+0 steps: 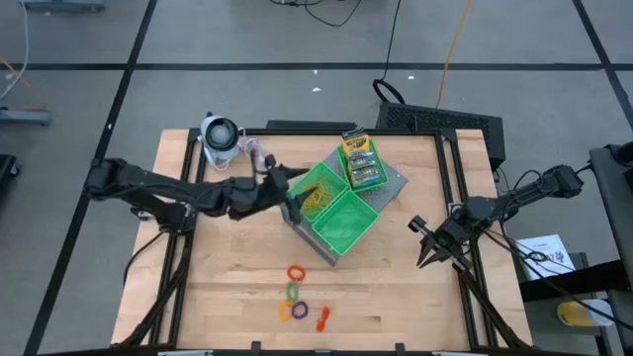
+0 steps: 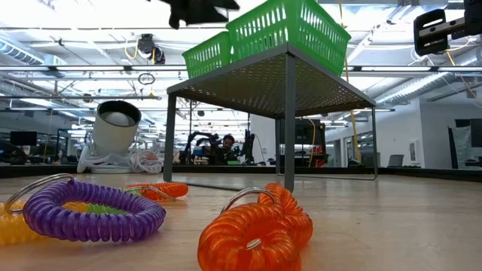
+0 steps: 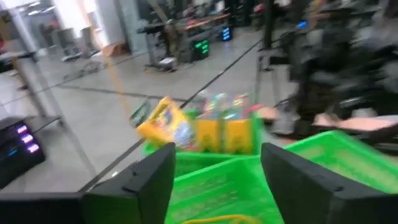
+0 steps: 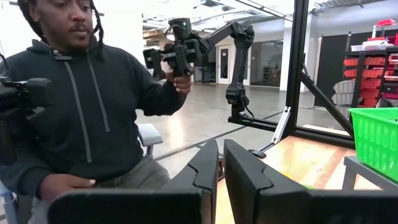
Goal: Pick & Place Office Desk Supplies
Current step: Put the orange spring keychain into the bottom green bin on the shelf
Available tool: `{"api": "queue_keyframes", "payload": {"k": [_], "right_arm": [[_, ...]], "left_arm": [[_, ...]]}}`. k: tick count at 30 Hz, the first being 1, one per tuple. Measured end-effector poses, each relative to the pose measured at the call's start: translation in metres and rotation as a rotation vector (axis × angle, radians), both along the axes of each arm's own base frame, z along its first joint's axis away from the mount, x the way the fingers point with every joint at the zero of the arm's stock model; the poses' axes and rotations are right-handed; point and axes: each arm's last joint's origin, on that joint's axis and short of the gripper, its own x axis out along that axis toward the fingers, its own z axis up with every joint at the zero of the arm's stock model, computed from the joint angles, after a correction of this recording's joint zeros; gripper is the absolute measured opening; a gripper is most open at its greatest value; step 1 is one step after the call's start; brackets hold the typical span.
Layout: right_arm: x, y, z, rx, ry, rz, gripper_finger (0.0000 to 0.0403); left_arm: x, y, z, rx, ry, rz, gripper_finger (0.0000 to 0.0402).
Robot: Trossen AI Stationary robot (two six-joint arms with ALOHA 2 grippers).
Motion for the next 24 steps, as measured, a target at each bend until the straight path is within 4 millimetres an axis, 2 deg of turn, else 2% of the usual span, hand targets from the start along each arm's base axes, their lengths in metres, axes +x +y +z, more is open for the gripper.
{"api": "queue_keyframes", "payload": {"k": [5, 9, 13, 17, 24], "right_arm": [[0.000, 0.000, 0.000, 0.000, 0.001, 0.000, 0.0020], [0.000, 0.000, 0.000, 0.000, 0.001, 0.000, 0.0020], [0.000, 0.000, 0.000, 0.000, 0.000, 0.000, 0.0020], [0.000, 0.000, 0.000, 0.000, 0.000, 0.000, 0.0020], [0.000, 0.000, 0.000, 0.000, 0.001, 0.000, 0.0020]], "left_arm": [[-0.020, -0.038, 0.009, 0.007, 0.042, -0.161, 0.0264], [-0.041, -0.080, 0.008, -0.015, 0.111, -0.349, 0.0249], [-0.056, -0.120, 0.011, -0.077, 0.148, -0.448, 0.0230], [-0.056, -0.146, -0.017, -0.114, 0.271, -0.417, 0.0216], [-0.033, -0.154, -0.077, -0.254, 0.435, -0.229, 0.0227]]}}
